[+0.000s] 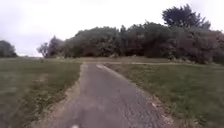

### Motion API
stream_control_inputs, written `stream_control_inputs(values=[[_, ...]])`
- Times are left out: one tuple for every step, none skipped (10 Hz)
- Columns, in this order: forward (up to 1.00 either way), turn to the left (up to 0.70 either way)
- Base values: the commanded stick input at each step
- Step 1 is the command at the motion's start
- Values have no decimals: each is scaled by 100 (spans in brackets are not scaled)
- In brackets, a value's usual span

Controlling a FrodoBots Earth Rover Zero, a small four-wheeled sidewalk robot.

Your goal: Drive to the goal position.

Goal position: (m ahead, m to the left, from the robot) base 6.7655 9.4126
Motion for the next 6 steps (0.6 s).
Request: stream_control_inputs(values=[[70, 0], [70, 0], [70, 0], [70, 0], [70, 0], [70, 0]])
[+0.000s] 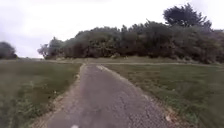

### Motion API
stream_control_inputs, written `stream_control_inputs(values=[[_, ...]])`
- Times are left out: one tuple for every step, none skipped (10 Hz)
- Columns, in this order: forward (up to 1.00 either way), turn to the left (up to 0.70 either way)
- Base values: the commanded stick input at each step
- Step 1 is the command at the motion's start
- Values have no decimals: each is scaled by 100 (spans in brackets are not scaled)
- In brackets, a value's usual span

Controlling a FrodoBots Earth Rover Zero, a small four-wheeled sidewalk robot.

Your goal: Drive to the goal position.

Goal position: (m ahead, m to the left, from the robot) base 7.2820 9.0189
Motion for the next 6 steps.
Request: stream_control_inputs(values=[[42, 0], [10, 0], [49, 0], [17, 0], [0, 0], [0, 0]])
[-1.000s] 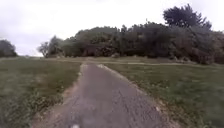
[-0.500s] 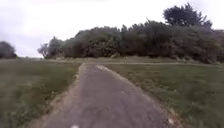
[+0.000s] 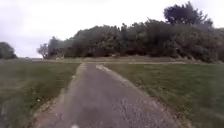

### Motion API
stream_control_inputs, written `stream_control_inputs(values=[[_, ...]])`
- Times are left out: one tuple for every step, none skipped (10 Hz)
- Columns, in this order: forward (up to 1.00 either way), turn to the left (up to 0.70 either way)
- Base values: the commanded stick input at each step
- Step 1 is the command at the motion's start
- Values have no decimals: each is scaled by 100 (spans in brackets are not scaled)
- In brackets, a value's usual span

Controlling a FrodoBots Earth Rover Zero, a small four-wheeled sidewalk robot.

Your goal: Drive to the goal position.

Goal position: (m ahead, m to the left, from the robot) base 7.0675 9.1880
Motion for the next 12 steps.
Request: stream_control_inputs(values=[[0, 0], [0, 0], [0, 0], [0, 0], [0, 0], [0, 0], [0, 0], [6, 0], [39, 0], [70, 5], [70, 9], [70, 13]])
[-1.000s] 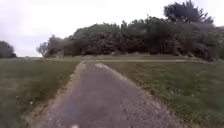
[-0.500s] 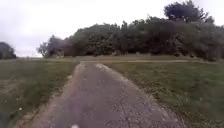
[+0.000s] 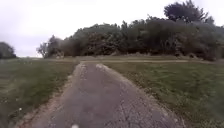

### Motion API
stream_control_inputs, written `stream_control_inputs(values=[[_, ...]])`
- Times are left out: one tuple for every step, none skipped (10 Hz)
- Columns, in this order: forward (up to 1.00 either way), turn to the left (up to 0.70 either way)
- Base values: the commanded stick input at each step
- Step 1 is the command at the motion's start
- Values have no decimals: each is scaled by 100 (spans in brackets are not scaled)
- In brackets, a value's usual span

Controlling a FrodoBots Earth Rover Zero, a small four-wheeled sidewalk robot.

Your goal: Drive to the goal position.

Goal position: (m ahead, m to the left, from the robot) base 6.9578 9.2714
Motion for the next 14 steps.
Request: stream_control_inputs(values=[[70, 14], [70, 14], [70, 11], [70, 6], [70, 0], [70, 0], [70, 1], [70, 6], [70, 12], [70, 8], [70, 1], [70, 0], [70, 0], [70, 8]])
